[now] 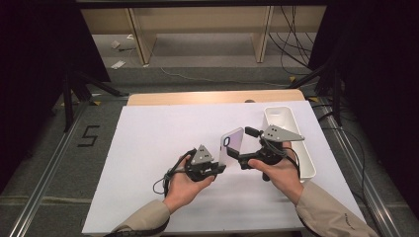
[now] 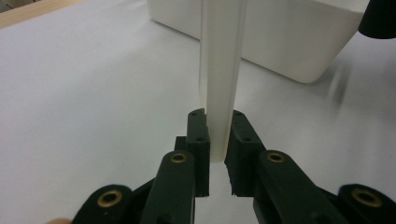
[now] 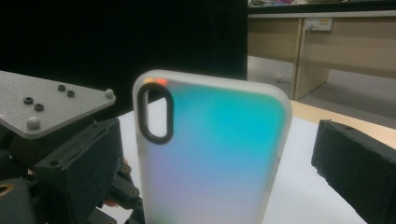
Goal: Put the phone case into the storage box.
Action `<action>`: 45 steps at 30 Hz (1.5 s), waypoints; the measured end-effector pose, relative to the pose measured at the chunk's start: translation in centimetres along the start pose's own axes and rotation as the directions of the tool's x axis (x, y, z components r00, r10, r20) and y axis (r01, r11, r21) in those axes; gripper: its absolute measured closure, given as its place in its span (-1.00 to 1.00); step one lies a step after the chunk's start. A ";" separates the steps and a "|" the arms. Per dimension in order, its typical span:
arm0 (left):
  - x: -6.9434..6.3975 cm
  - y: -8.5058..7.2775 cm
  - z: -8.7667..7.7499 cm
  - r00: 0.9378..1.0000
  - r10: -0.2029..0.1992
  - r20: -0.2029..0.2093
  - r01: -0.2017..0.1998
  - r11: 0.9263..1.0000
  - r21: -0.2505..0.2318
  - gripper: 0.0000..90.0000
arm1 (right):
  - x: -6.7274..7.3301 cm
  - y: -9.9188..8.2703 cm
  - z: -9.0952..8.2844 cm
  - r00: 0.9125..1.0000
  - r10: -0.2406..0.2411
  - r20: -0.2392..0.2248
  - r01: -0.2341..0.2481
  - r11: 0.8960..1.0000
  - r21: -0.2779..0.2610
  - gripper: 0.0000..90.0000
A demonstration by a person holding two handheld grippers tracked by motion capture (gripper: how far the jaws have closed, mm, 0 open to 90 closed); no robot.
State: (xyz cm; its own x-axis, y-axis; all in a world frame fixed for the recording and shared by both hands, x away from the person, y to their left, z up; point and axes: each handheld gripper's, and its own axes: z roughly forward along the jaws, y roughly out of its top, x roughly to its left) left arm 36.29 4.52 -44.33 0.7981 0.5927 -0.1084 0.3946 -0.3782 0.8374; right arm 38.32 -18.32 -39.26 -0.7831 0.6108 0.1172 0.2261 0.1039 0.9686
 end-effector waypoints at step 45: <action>-0.5 0.5 1.3 1.000 0.001 -0.025 -0.001 1.000 0.010 0.79 | 0.6 -0.3 1.2 0.992 0.019 0.124 -0.017 1.000 -0.015 -0.62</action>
State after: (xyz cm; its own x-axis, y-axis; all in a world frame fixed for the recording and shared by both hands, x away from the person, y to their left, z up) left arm 36.69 3.13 -44.61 0.7867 0.6101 -0.0939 0.3988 -0.3861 0.8318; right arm 38.51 -17.05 -39.75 -0.7006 0.7054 0.1073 0.2307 0.0816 0.9696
